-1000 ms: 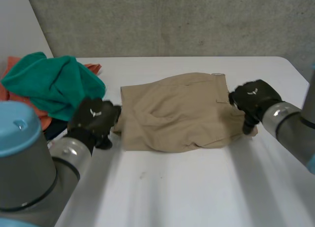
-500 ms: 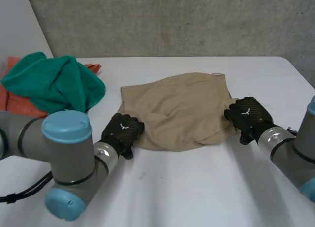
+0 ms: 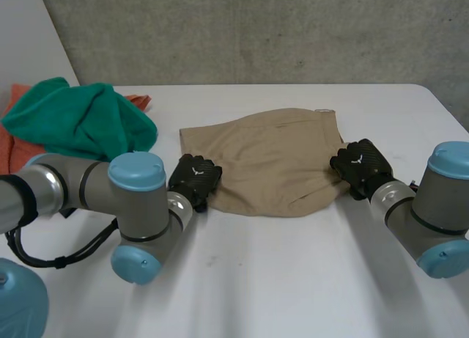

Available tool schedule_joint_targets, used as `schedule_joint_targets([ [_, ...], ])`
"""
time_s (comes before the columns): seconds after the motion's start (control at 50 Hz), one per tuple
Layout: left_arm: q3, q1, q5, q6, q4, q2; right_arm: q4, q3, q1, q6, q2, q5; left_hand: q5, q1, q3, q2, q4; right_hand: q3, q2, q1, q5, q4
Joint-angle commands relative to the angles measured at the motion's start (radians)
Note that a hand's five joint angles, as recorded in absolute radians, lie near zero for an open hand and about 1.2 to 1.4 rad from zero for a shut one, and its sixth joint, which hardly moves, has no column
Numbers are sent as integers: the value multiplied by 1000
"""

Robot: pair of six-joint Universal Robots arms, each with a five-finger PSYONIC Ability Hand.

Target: Fold the laundry.

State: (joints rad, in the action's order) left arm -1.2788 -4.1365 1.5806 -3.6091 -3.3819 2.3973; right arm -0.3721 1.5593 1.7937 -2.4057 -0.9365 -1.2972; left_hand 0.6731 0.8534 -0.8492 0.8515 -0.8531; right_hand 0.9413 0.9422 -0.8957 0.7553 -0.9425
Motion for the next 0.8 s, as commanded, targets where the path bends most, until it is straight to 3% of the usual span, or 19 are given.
schedule_joint_targets([
  [0.02, 12, -14, -2, -102, -82, 14, -11, -45, 1, -1, 31, -10, 528, 522, -526, 524, -522, 444, 443, -489, 455, -442],
  [0.18, -23, -5, 61, -103, -132, -39, 38, -74, -5, 2, 21, -43, 549, 543, -547, 545, -543, 455, 454, -501, 466, -454],
  [0.26, -121, -11, 82, -82, -110, -226, 174, -67, -8, 11, -54, -54, 549, 543, -547, 545, -543, 455, 454, -501, 466, -454],
  [0.34, -244, -8, 75, -63, -30, -397, 452, -58, -14, 31, -212, -54, 549, 543, -547, 545, -543, 455, 454, -501, 466, -454],
  [0.48, -473, -2, 13, -75, 380, -700, 893, -3, -54, 149, -405, -50, 549, 543, -547, 545, -543, 455, 454, -501, 466, -454],
  [0.56, -542, -2, -54, -95, 572, -765, 998, 71, -82, 281, -465, -50, 549, 543, -547, 545, -543, 455, 454, -501, 466, -454],
  [0.62, -560, -5, -99, -129, 639, -784, 1012, 117, -85, 352, -496, -47, 549, 543, -547, 545, -543, 455, 454, -501, 466, -454],
  [0.72, -519, -18, -105, -164, 569, -774, 1009, 125, -82, 350, -495, -36, 549, 543, -547, 545, -543, 455, 454, -501, 466, -454],
  [0.8, -442, -19, -103, -165, 379, -725, 958, 87, -71, 298, -466, -39, 549, 543, -547, 545, -543, 455, 454, -501, 466, -454],
])
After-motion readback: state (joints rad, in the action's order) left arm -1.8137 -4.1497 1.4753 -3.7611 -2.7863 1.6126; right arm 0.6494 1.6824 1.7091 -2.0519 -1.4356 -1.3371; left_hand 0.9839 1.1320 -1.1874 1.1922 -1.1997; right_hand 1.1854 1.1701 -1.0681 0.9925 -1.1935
